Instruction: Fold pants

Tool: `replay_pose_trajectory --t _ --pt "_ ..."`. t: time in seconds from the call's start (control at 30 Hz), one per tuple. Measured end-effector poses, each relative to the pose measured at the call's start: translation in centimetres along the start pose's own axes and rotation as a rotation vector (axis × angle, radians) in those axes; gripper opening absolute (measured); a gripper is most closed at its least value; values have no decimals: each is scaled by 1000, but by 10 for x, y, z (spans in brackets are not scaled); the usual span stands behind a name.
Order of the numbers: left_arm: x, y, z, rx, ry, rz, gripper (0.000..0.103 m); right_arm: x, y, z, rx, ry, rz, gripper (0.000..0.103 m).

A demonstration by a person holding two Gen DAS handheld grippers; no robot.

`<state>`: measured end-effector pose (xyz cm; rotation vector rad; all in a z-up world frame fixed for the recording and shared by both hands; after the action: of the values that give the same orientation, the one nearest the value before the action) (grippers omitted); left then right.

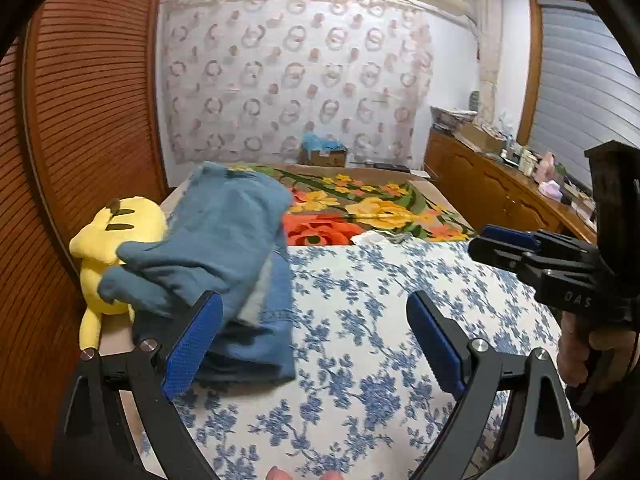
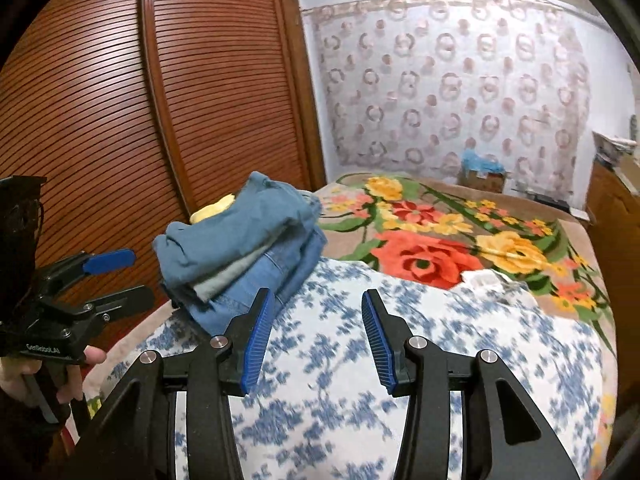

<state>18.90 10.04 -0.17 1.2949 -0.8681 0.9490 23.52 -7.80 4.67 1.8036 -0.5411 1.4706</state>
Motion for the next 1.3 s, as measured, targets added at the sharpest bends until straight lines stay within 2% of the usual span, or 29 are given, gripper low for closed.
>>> replay_pose_trajectory --t 0.4,0.53,0.6,0.9,0.97,1.3 --pt "-21 15 50 -58 -14 -8 94 -28 74 -16 -124 -30 33 56" --pt "-28 21 62 -20 -31 -16 94 -40 99 -27 -157 -39 49 59" --pt "-32 25 66 -36 -30 -17 94 -45 110 -32 -170 -43 51 60" --pt "-50 53 90 -60 -44 -24 94 -62 148 -48 -225 -63 48 74" --pt "-50 61 93 -67 -37 -18 94 -60 157 -50 -242 -62 61 83" --pt "-22 108 105 -57 -57 84 94 -48 204 -69 -292 -50 134 83"
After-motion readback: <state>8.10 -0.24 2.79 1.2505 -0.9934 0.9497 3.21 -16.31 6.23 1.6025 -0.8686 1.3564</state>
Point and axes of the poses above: each gripper's, at about its wrist camera, not at the fingertips, and y roughly against the way its jaws point, z to its right, x to its top, the point moved 6 cm from there along -y, roughly the way its jaws point, and after that the axes turned 12 degrees about z, right-handed, at the moved point
